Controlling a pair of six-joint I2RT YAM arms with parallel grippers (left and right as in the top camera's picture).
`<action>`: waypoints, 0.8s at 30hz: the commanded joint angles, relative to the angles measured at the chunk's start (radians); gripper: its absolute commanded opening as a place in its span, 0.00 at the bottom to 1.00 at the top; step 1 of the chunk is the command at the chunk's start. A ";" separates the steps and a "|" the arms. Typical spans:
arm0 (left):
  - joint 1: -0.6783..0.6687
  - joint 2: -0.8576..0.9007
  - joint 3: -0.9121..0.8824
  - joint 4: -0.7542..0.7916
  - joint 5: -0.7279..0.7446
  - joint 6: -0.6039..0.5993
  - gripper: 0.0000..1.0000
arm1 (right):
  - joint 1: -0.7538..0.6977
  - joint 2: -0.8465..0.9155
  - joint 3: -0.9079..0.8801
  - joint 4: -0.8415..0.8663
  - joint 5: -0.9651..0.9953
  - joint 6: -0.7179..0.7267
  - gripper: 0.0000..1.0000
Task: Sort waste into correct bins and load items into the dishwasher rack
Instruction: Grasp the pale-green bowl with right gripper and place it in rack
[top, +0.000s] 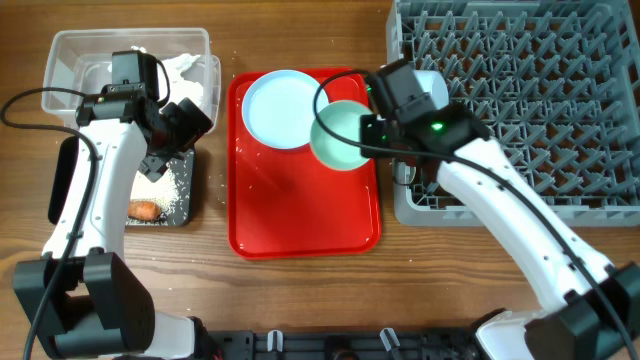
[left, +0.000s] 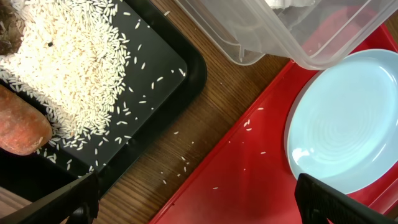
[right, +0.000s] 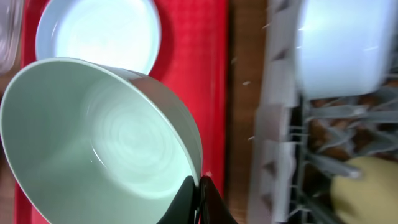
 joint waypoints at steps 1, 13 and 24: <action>0.002 -0.022 0.011 0.000 -0.013 -0.006 1.00 | -0.048 -0.072 0.029 -0.005 0.116 -0.047 0.05; 0.002 -0.022 0.011 0.000 -0.014 -0.006 1.00 | -0.187 -0.129 0.053 -0.076 0.909 -0.060 0.04; 0.002 -0.022 0.011 0.000 -0.014 -0.006 1.00 | -0.266 0.098 0.051 0.784 0.972 -0.716 0.04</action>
